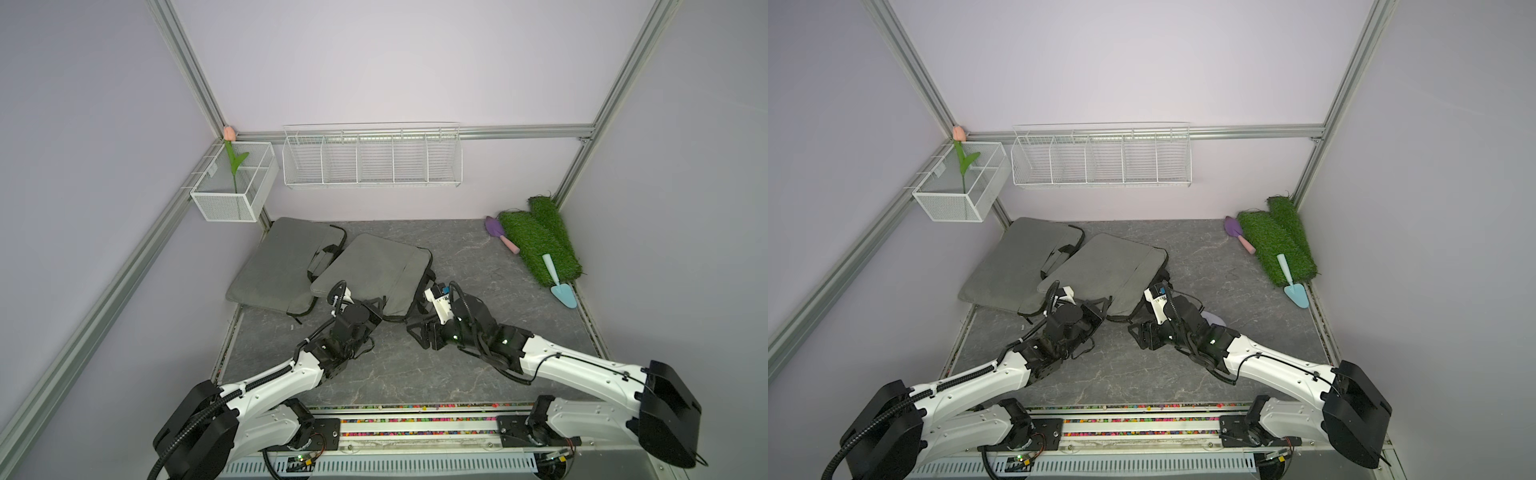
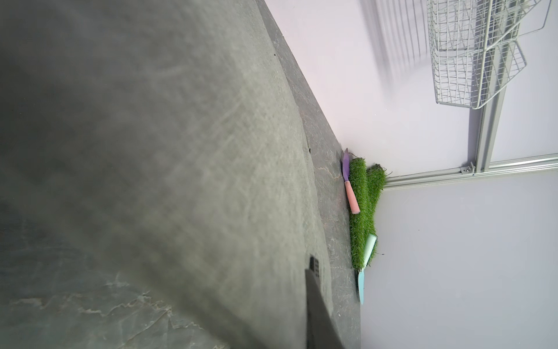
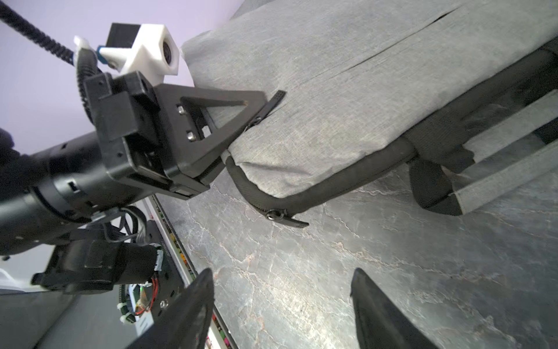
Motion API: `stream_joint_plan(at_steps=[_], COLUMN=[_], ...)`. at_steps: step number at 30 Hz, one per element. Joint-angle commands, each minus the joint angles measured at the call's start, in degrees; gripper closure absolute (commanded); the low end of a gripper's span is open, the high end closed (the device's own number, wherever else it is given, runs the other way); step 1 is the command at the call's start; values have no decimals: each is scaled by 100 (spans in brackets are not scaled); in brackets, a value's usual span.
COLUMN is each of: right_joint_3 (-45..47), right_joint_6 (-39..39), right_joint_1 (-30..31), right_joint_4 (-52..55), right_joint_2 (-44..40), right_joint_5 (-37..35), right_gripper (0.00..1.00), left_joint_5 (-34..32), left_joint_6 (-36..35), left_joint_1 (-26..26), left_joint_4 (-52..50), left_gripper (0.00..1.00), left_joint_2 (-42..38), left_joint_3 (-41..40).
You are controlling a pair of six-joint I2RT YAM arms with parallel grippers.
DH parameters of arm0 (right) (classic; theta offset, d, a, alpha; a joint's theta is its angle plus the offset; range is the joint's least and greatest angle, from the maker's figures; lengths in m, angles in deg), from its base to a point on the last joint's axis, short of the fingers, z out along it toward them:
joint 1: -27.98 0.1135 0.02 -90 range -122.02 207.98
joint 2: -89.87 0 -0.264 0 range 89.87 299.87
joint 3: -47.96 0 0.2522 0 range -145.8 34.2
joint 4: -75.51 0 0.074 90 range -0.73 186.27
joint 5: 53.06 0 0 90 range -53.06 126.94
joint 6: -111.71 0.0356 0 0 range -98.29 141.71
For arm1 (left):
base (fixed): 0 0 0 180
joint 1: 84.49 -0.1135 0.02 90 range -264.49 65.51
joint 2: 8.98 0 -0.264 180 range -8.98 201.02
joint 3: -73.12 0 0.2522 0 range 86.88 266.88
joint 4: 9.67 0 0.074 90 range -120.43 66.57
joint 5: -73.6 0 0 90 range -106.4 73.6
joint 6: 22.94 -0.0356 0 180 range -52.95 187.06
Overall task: Put the mouse into the laptop bag
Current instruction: Unzip the zipper on the zippered laptop bag.
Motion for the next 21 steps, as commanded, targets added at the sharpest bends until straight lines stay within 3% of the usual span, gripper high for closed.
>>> stream_joint_plan(at_steps=[1,16,21], right_joint_3=[-181,-970,-1255], right_joint_6=[-318,-472,-337], right_joint_1=[242,808,843], right_joint_4=[-77,-45,22], right_joint_2=[344,1563,1743], right_joint_5=[-627,-2003,-2266], right_gripper=[31,48,61], left_joint_5=[-90,-89,-100], left_joint_6=[-216,-190,-177], left_joint_1=[-34,-34,-34], left_joint_4=[230,189,187], left_gripper=[100,100,100], left_joint_2=[-27,-154,-215], left_joint_3=[344,295,269])
